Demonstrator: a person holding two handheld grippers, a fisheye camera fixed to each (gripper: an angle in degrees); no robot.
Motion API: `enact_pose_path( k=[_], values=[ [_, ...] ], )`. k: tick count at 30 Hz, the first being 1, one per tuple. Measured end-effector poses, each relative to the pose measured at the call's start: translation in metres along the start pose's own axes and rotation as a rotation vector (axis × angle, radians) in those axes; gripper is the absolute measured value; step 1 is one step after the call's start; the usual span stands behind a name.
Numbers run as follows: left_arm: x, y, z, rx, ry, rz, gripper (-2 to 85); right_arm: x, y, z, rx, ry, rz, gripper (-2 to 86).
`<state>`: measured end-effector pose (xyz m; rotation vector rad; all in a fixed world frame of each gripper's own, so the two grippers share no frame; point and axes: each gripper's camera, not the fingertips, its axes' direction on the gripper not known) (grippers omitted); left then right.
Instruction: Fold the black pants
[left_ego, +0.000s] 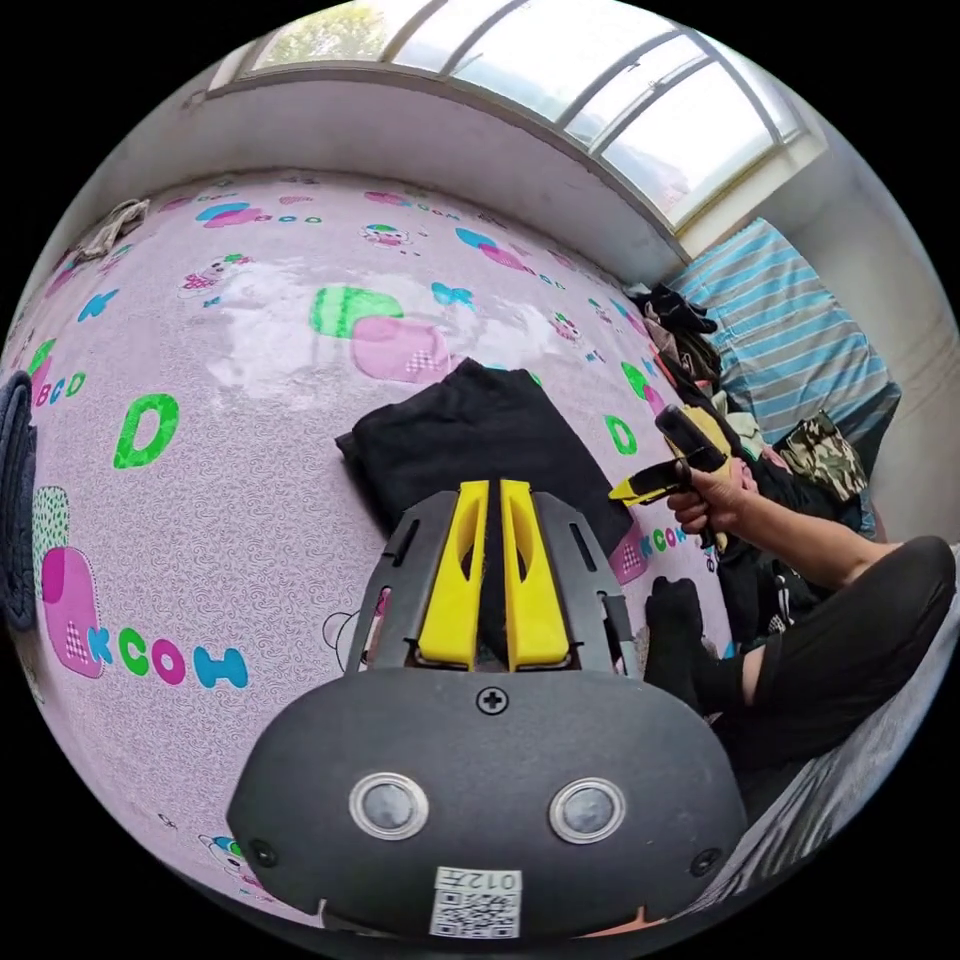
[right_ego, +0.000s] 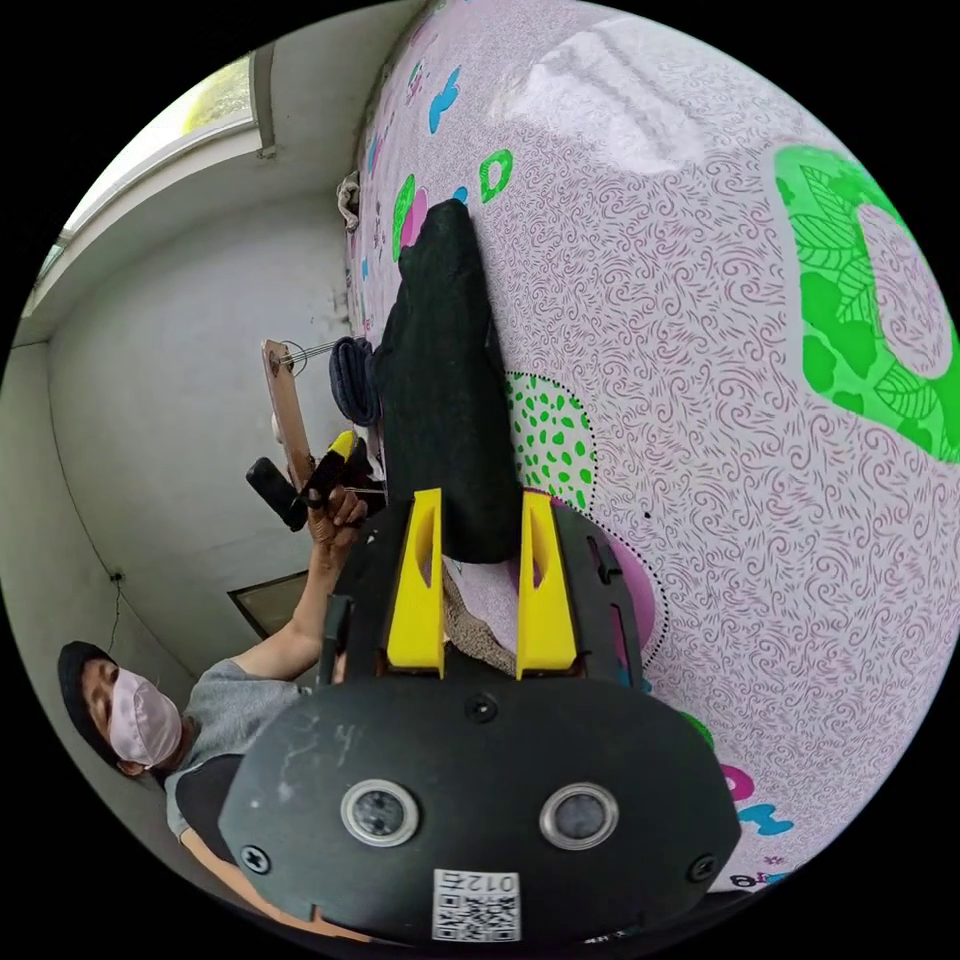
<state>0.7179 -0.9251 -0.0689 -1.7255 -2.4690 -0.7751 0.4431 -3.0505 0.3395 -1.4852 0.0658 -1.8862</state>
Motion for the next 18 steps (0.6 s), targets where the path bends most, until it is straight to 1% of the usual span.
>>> enact_pose_path(
  k=[1, 3, 4, 5, 8, 11, 14, 16, 18],
  values=[
    [0.003, 0.002, 0.005, -0.022, -0.019, 0.01, 0.0, 0.0, -0.001, 0.007, -0.018, 0.008, -0.009, 10.5],
    [0.008, 0.013, 0.033, -0.141, -0.152, 0.065, -0.1, -0.001, -0.003, 0.013, -0.008, 0.027, -0.023, 9.0],
    [0.009, 0.017, 0.038, -0.149, -0.169, 0.102, -0.1, -0.004, -0.005, 0.018, -0.007, 0.063, -0.041, 8.3],
    [0.01, 0.024, 0.038, -0.085, -0.177, 0.131, -0.1, -0.009, -0.007, 0.023, -0.01, 0.102, -0.069, 7.8],
    [0.002, 0.023, 0.038, -0.088, -0.138, 0.076, -0.1, -0.011, -0.014, 0.032, -0.023, 0.127, -0.082, 7.8],
    [-0.003, 0.018, 0.026, -0.115, -0.061, 0.02, -0.1, 0.001, -0.016, 0.035, -0.01, 0.06, -0.046, 9.1],
    [0.01, 0.023, 0.006, -0.111, 0.041, 0.106, -0.1, 0.011, -0.012, 0.039, -0.011, 0.013, -0.042, 11.1],
    [0.022, 0.028, 0.0, -0.122, 0.03, 0.182, -0.1, 0.018, -0.012, 0.046, -0.024, -0.009, -0.036, 11.3],
    [0.03, 0.034, 0.007, -0.189, -0.069, 0.262, 0.0, 0.025, -0.013, 0.053, -0.024, 0.02, -0.03, 10.3]
  ],
)
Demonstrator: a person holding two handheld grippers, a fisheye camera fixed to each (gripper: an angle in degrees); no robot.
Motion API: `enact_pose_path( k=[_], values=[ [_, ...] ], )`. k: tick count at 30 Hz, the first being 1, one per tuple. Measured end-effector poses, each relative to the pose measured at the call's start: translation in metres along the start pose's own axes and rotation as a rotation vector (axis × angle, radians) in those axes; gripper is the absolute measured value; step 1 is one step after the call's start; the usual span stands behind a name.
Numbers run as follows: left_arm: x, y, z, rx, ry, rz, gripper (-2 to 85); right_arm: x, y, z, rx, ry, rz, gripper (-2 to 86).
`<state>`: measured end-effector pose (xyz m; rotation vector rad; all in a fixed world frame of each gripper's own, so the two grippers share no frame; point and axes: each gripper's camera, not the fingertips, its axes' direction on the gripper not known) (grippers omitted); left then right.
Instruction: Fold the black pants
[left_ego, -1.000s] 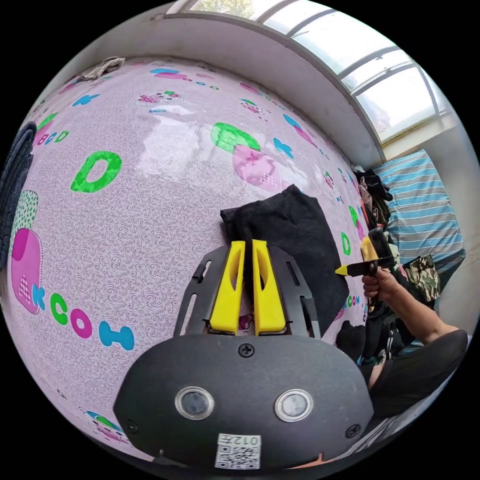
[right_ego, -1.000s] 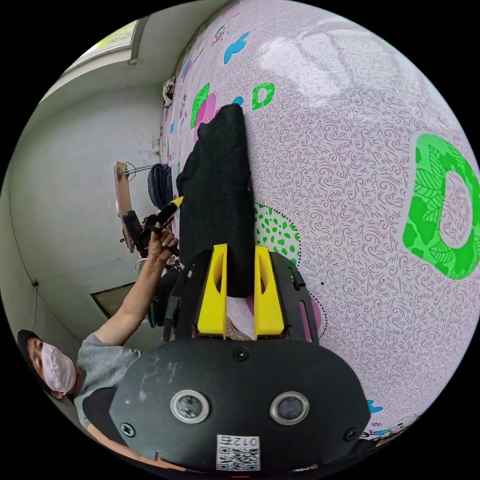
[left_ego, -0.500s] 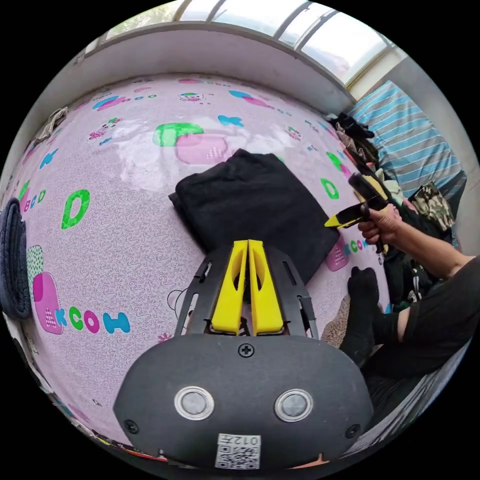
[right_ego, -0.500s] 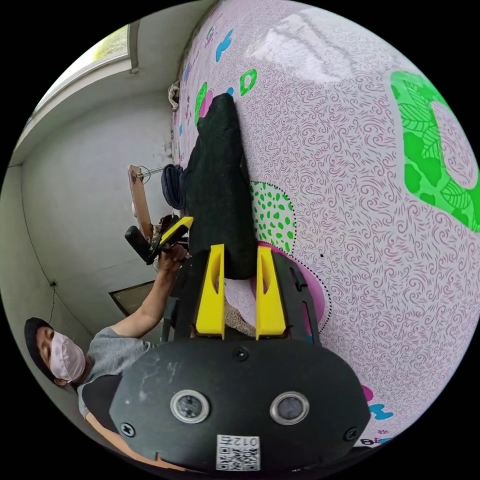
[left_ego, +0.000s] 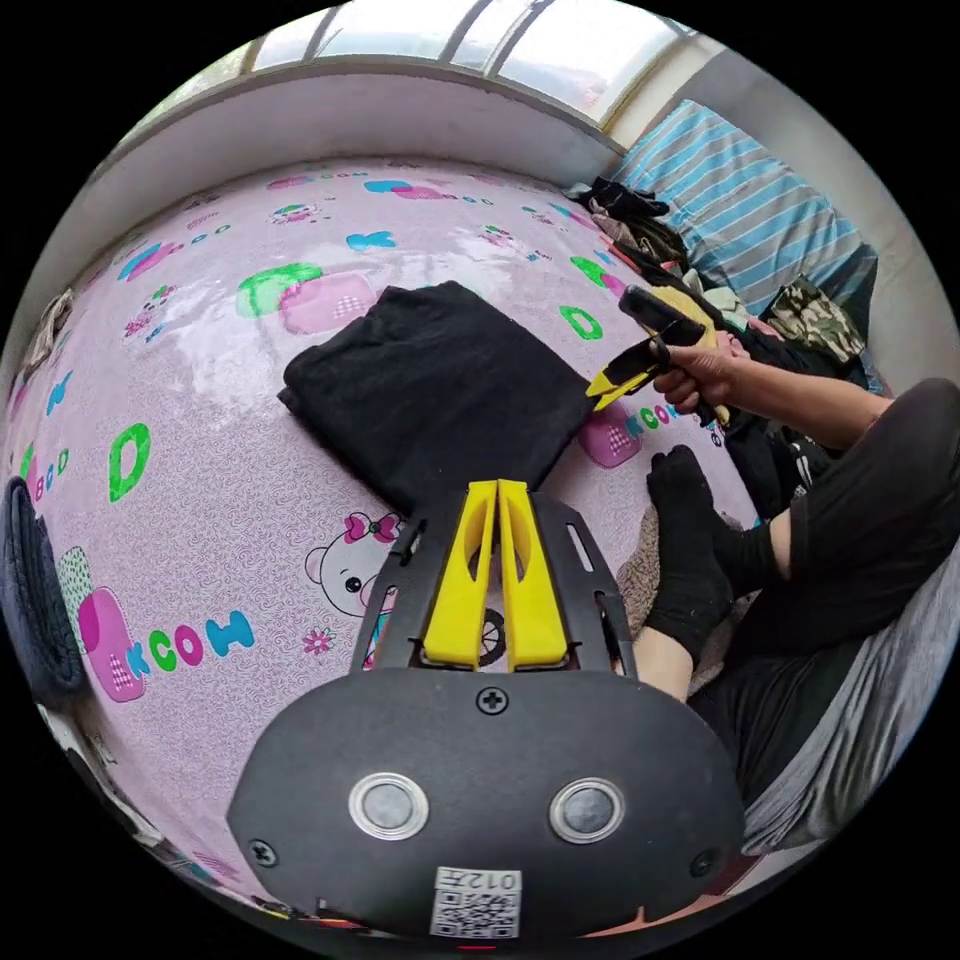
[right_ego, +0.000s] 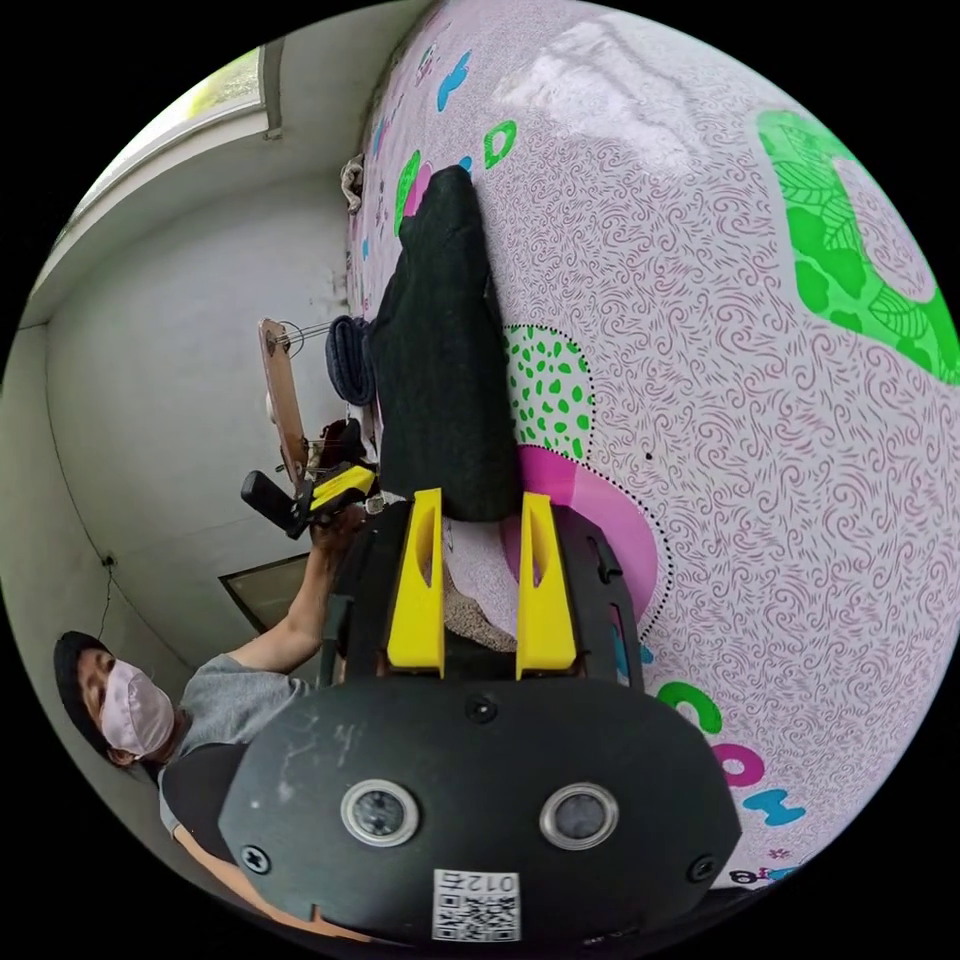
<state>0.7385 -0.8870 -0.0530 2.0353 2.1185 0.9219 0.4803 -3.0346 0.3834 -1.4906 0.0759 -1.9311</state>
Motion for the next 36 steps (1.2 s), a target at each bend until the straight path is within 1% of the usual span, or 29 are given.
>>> enact_pose_path(
  k=[2, 4, 7, 9, 10, 12, 13, 15, 18, 23, 27, 31, 33, 36],
  values=[
    [0.0, 0.002, 0.018, -0.094, -0.088, 0.029, 0.0, 0.009, -0.005, 0.007, 0.009, 0.038, 0.007, 8.4],
    [-0.007, 0.005, 0.028, -0.084, -0.058, 0.017, 0.1, 0.015, -0.009, 0.011, 0.006, 0.07, -0.009, 8.0],
    [-0.029, 0.012, 0.025, -0.05, 0.032, -0.082, 0.8, 0.032, -0.015, 0.015, -0.008, 0.053, -0.016, 8.5],
    [-0.06, 0.022, 0.011, 0.02, 0.17, -0.227, 2.3, 0.044, -0.018, 0.013, -0.014, 0.032, -0.027, 9.3],
    [-0.071, 0.027, 0.008, 0.053, 0.201, -0.284, 2.8, 0.051, -0.021, 0.009, -0.001, 0.035, -0.038, 9.8],
    [-0.117, 0.051, 0.0, 0.158, 0.27, -0.511, 6.1, 0.064, -0.025, 0.002, 0.033, 0.042, -0.045, 10.6],
    [-0.126, 0.056, 0.001, 0.167, 0.287, -0.554, 6.9, 0.074, -0.029, -0.001, 0.047, 0.036, -0.043, 10.8],
    [-0.153, 0.065, 0.016, 0.155, 0.388, -0.633, 9.4, 0.089, -0.036, -0.003, 0.055, 0.024, -0.043, 11.0],
    [-0.166, 0.065, 0.041, 0.115, 0.496, -0.656, 10.7, 0.114, -0.048, 0.003, 0.04, 0.001, -0.053, 11.3],
    [-0.175, 0.064, 0.058, 0.127, 0.539, -0.657, 11.2, 0.163, -0.066, 0.019, -0.012, -0.028, -0.076, 11.4],
    [-0.186, 0.065, 0.066, 0.118, 0.587, -0.641, 11.4, 0.2, -0.073, 0.025, -0.037, 0.001, -0.089, 11.1],
    [-0.192, 0.067, 0.073, 0.094, 0.608, -0.597, 11.2, 0.254, -0.076, 0.028, -0.042, 0.007, -0.09, 9.6],
    [-0.197, 0.077, 0.081, 0.108, 0.658, -0.609, 10.8, 0.281, -0.076, 0.029, -0.046, -0.004, -0.088, 9.0],
    [-0.199, 0.092, 0.087, 0.124, 0.666, -0.622, 10.0, 0.325, -0.073, 0.032, -0.034, -0.02, -0.097, 7.6]
  ],
)
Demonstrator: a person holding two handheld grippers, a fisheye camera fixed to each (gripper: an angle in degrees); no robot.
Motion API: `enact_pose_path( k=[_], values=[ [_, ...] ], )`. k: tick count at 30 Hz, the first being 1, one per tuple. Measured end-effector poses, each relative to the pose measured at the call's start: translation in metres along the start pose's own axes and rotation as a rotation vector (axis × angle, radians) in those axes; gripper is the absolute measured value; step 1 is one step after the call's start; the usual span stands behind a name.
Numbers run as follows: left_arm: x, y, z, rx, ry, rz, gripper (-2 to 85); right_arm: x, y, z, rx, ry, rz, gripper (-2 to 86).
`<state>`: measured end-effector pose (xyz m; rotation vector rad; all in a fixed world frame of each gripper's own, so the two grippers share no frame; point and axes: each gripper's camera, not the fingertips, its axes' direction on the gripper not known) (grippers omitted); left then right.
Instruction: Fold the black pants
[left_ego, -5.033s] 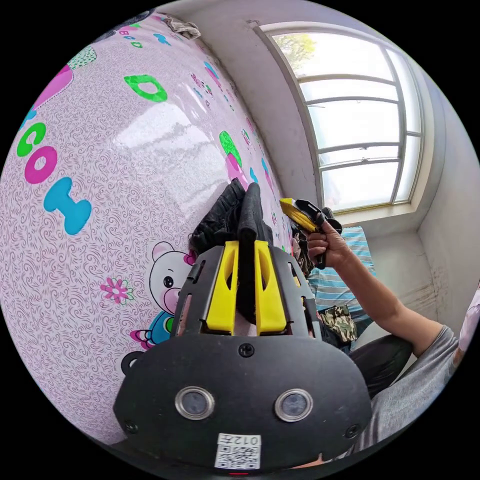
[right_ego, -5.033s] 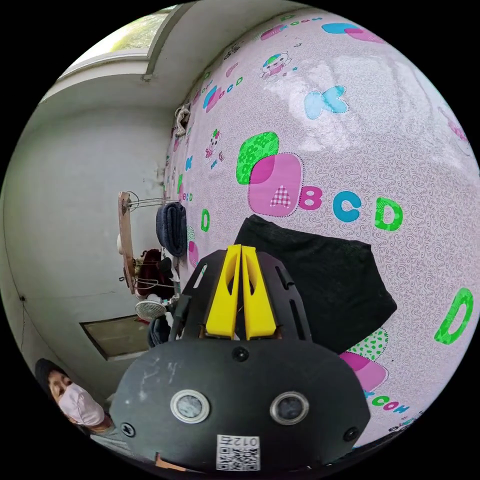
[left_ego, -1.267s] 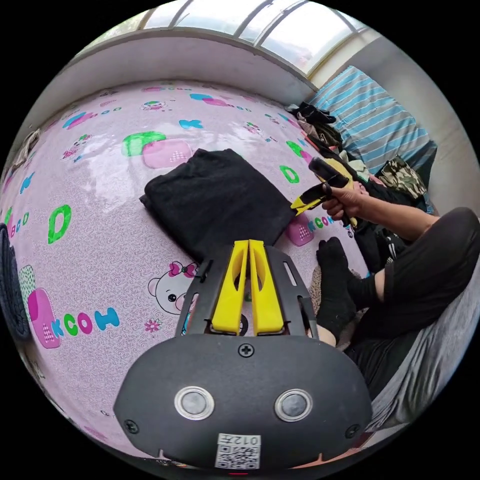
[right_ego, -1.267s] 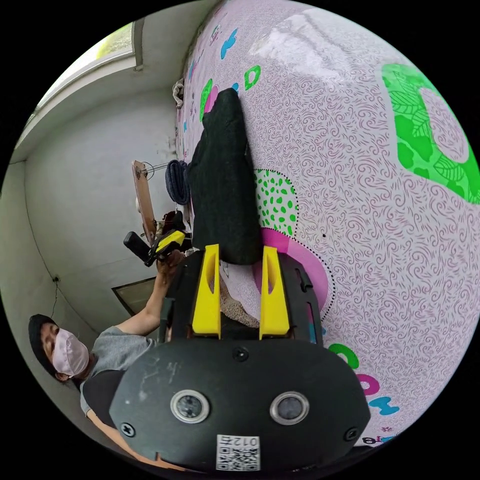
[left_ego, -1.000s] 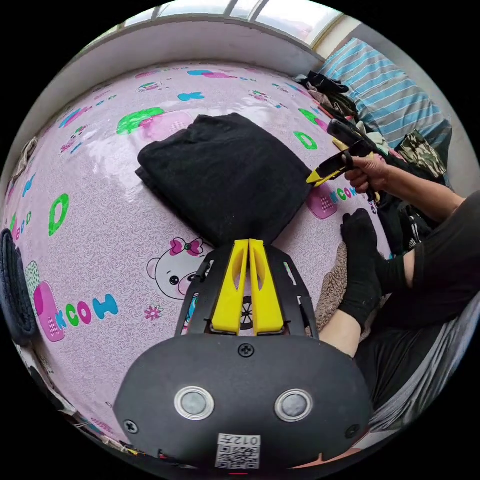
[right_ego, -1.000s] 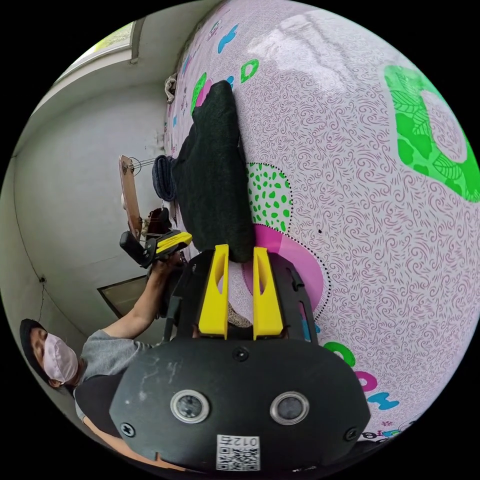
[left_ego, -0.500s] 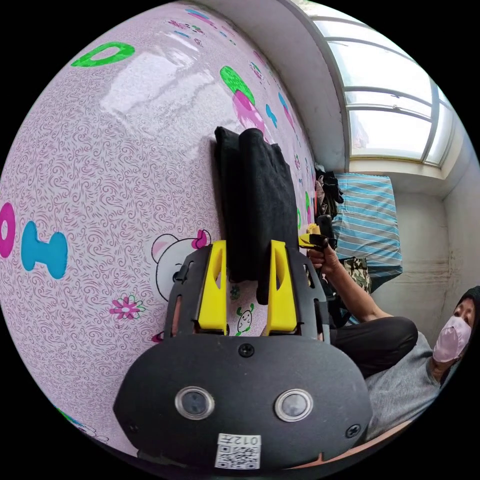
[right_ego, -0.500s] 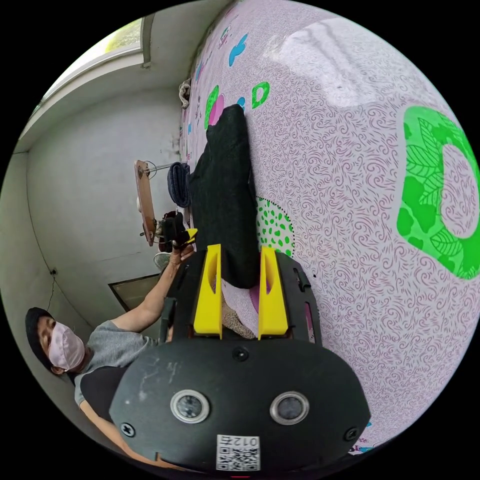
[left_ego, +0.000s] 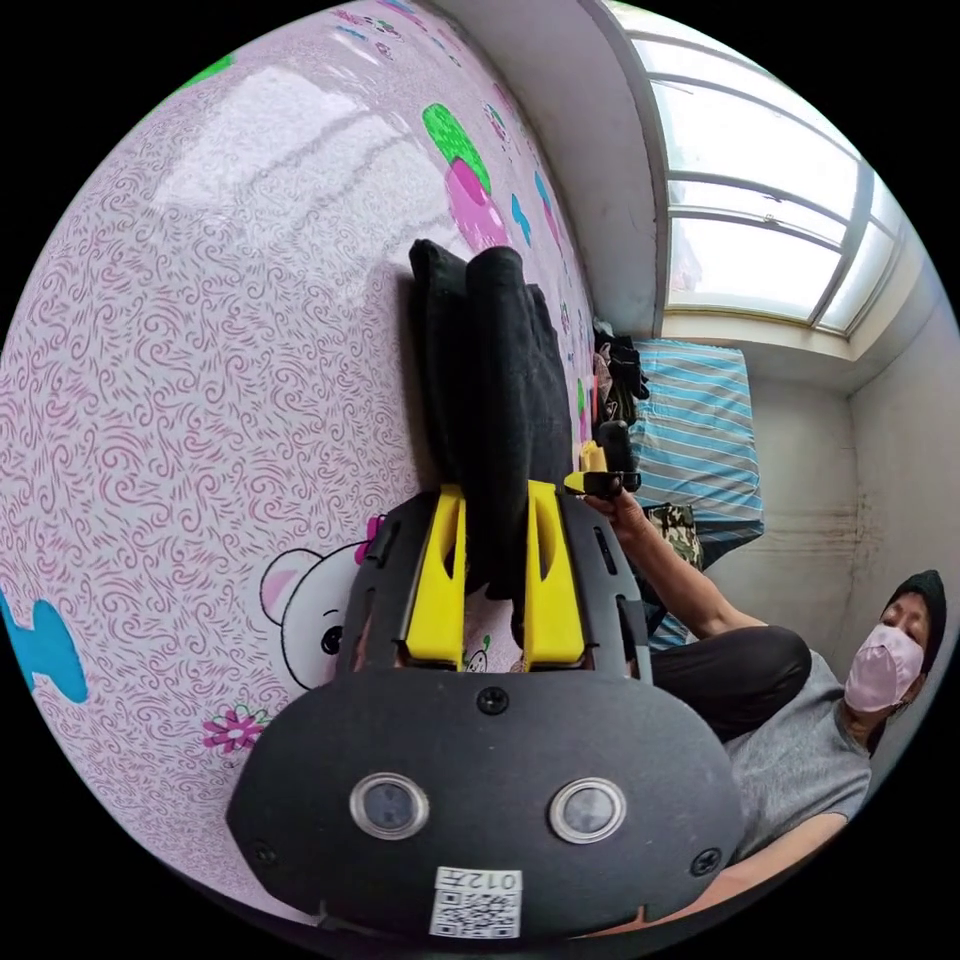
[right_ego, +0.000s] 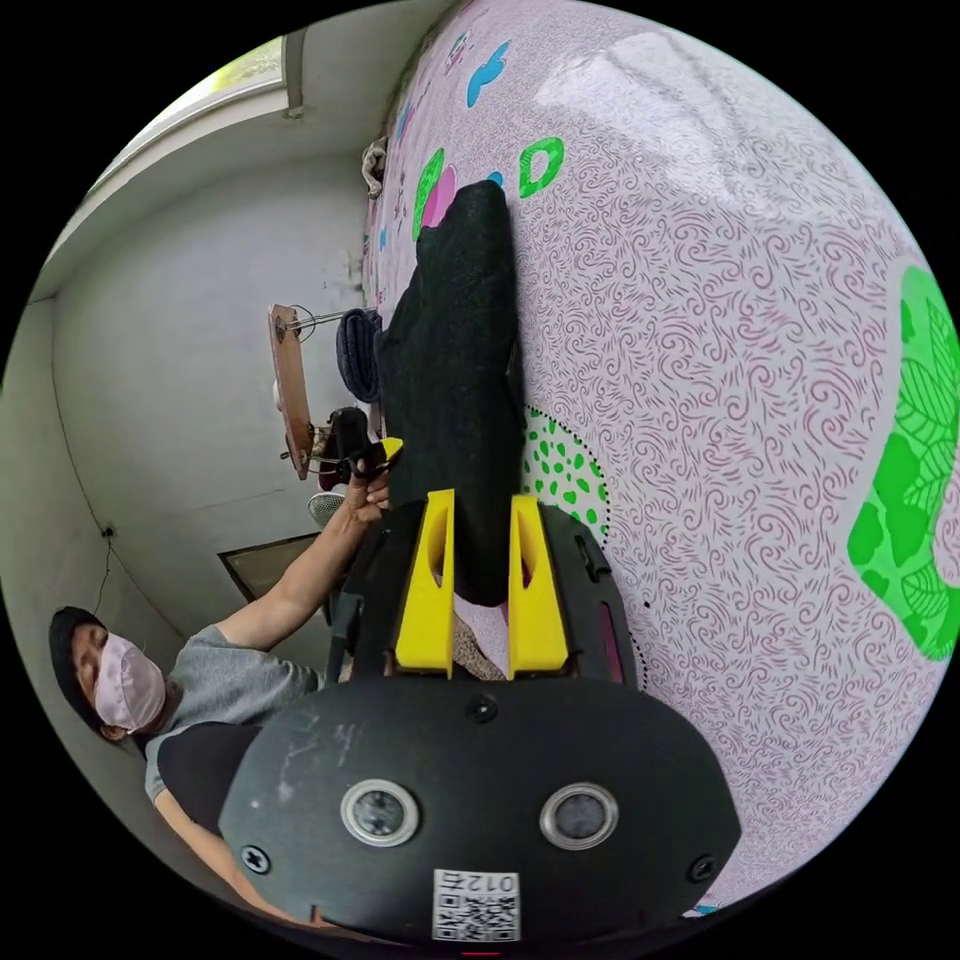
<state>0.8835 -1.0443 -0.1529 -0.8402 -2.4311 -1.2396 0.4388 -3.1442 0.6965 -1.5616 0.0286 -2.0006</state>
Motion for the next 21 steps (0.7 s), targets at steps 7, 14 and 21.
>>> enact_pose_path(
  k=[7, 14, 21],
  values=[
    [0.02, 0.036, -0.007, 0.036, -0.178, 0.016, 8.5, 0.073, 0.036, -0.001, 0.058, 0.192, -0.066, 5.3],
    [0.043, 0.109, -0.042, 0.139, -0.287, 0.047, 8.2, 0.131, 0.076, -0.004, 0.017, 0.283, -0.224, 4.9],
    [0.073, 0.217, -0.115, 0.346, -0.333, 0.097, 8.1, 0.147, 0.107, -0.017, -0.058, 0.32, -0.434, 4.7]
  ],
)
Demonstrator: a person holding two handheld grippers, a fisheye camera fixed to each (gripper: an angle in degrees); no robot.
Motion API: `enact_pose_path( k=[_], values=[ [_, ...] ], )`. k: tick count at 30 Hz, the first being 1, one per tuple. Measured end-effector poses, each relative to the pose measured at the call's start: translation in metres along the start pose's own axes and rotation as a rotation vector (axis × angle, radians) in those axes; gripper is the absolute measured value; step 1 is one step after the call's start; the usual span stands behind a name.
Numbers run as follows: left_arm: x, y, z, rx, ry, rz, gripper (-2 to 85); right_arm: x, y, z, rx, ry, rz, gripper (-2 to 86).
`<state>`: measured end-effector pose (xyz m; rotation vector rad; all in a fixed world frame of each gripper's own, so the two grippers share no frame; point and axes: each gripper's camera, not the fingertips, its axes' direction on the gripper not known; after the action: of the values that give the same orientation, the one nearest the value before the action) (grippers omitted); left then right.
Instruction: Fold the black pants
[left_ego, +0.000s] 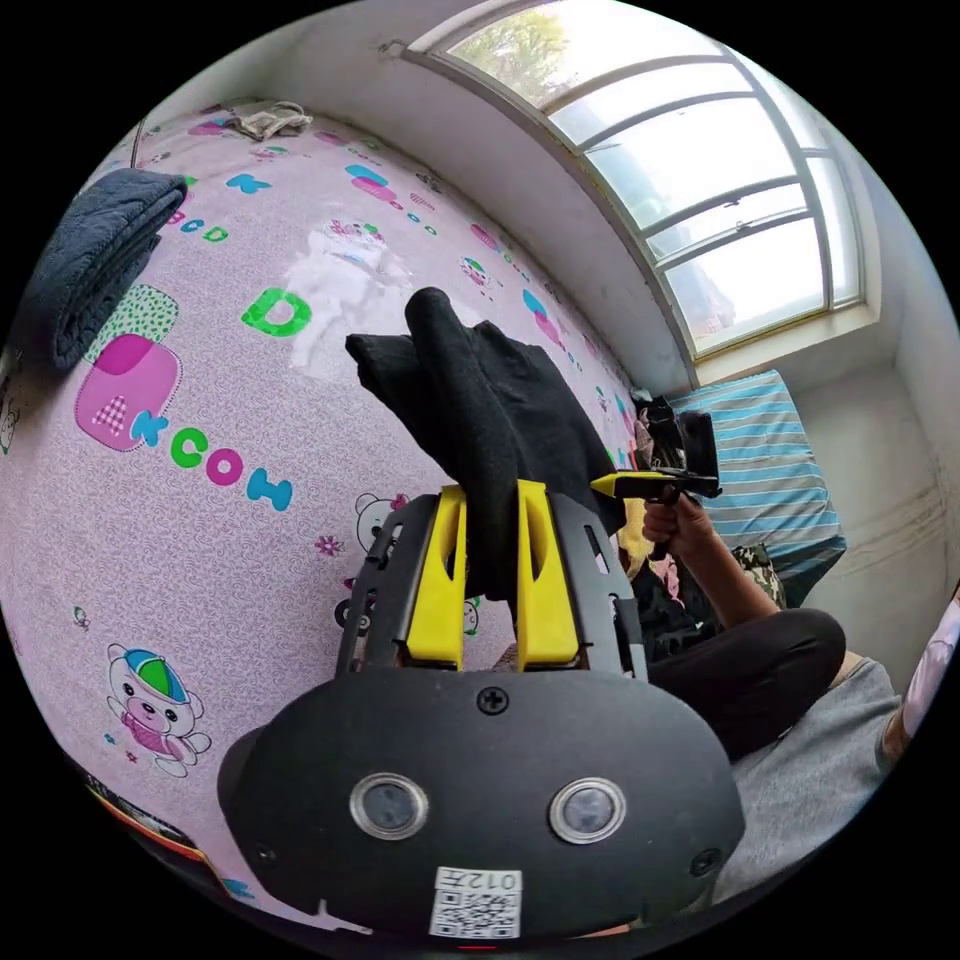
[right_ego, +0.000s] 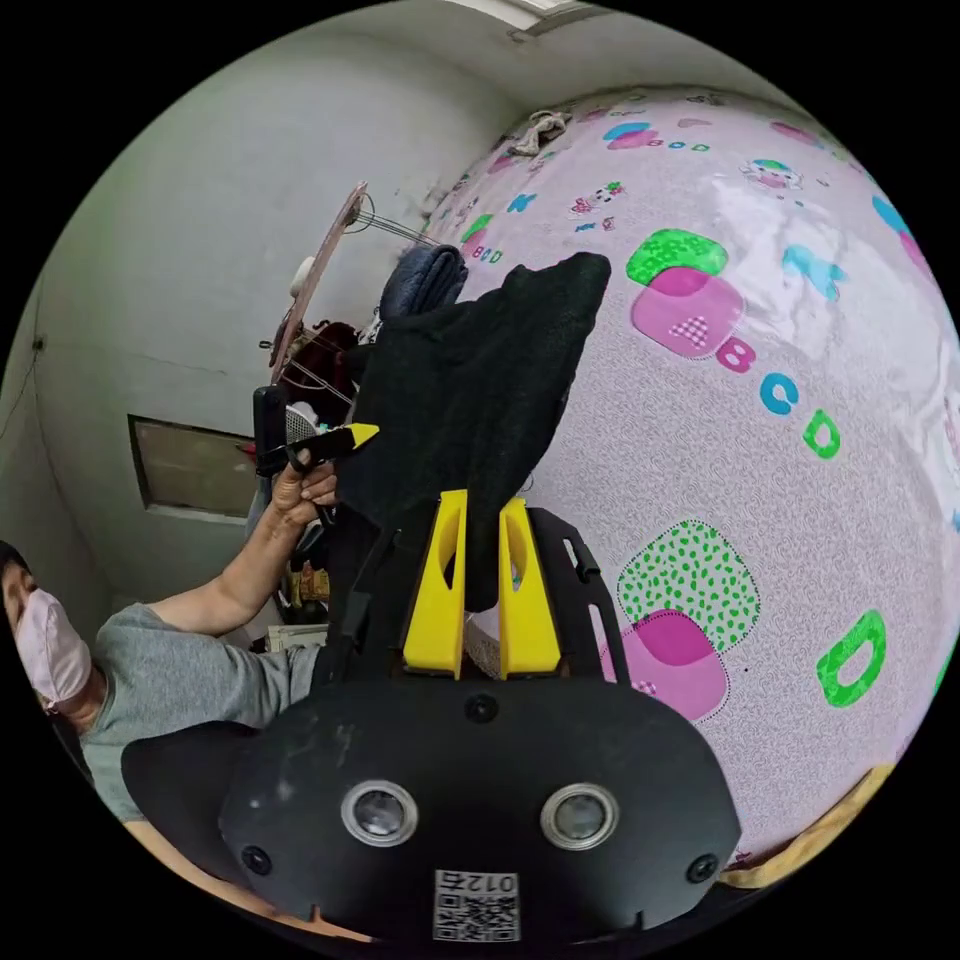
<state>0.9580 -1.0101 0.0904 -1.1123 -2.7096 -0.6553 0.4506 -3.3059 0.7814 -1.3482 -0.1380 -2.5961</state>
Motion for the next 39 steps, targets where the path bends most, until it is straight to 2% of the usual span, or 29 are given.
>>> enact_pose_path(
  k=[10, 18, 22, 29, 39],
  values=[
    [0.011, 0.15, -0.212, 0.308, -0.112, -0.034, 8.4, -0.055, 0.052, -0.015, -0.183, -0.098, -0.38, 4.9],
    [-0.019, 0.337, -0.366, 0.517, -0.272, -0.232, 8.3, -0.082, 0.124, 0.036, -0.344, -0.228, -0.59, 4.9],
    [-0.028, 0.41, -0.404, 0.54, -0.351, -0.305, 8.1, -0.056, 0.177, 0.062, -0.429, -0.351, -0.591, 4.9],
    [-0.05, 0.523, -0.448, 0.582, -0.465, -0.429, 7.9, 0.021, 0.27, 0.068, -0.469, -0.537, -0.558, 4.8],
    [-0.094, 0.603, -0.451, 0.572, -0.511, -0.483, 7.9, 0.138, 0.349, 0.004, -0.509, -0.581, -0.498, 4.8]
  ],
)
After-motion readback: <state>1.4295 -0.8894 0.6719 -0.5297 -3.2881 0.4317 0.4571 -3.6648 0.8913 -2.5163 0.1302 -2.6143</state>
